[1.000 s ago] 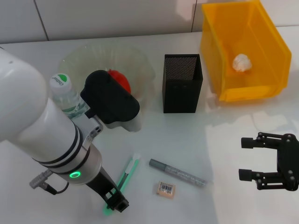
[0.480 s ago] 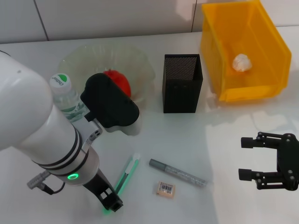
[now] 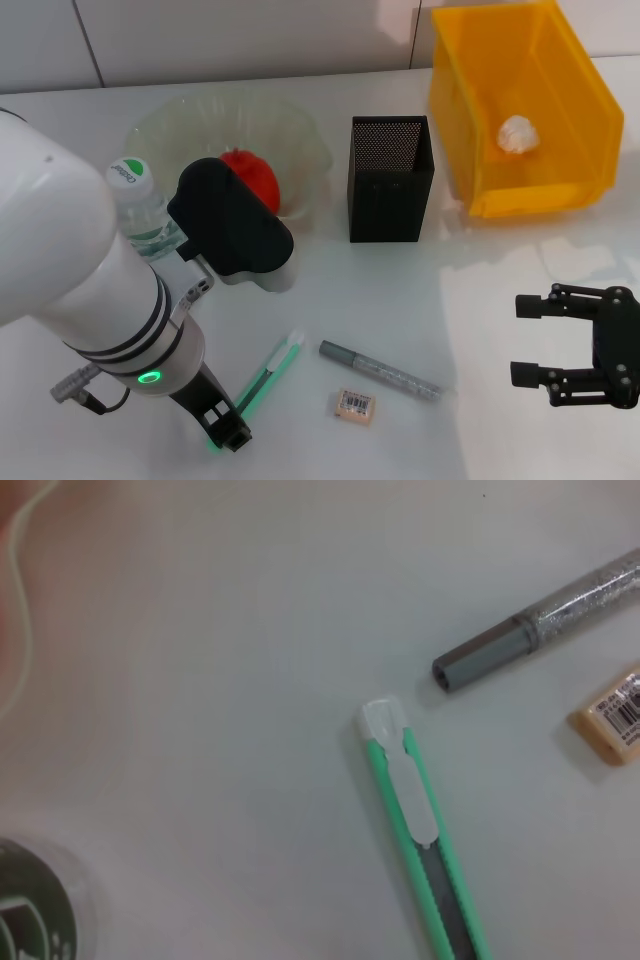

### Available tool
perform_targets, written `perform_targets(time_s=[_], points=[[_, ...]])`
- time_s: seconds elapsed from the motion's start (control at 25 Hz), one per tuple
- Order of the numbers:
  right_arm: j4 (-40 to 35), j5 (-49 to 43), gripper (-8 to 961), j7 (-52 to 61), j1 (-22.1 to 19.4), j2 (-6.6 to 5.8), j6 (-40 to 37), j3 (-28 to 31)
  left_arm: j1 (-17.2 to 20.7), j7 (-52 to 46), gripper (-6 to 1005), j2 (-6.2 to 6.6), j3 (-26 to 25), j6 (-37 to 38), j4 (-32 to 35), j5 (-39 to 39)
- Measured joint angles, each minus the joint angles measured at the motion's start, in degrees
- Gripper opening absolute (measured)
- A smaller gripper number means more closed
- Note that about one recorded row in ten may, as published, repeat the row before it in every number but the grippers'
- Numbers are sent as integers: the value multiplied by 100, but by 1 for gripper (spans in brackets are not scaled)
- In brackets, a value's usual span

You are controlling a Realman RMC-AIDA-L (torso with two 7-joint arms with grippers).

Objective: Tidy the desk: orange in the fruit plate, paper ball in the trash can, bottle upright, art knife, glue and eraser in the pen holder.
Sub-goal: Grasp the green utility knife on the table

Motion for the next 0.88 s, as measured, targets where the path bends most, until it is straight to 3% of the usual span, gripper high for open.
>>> perform_targets(time_s=[0.48,0.88], points=[[0,0,795,6,0,-9,-5,0,-5,0,524,0,100,28,85,-3],[0,0,794,7,0,-9,-5,10,-44,0,389,0,99,31,4,-46]])
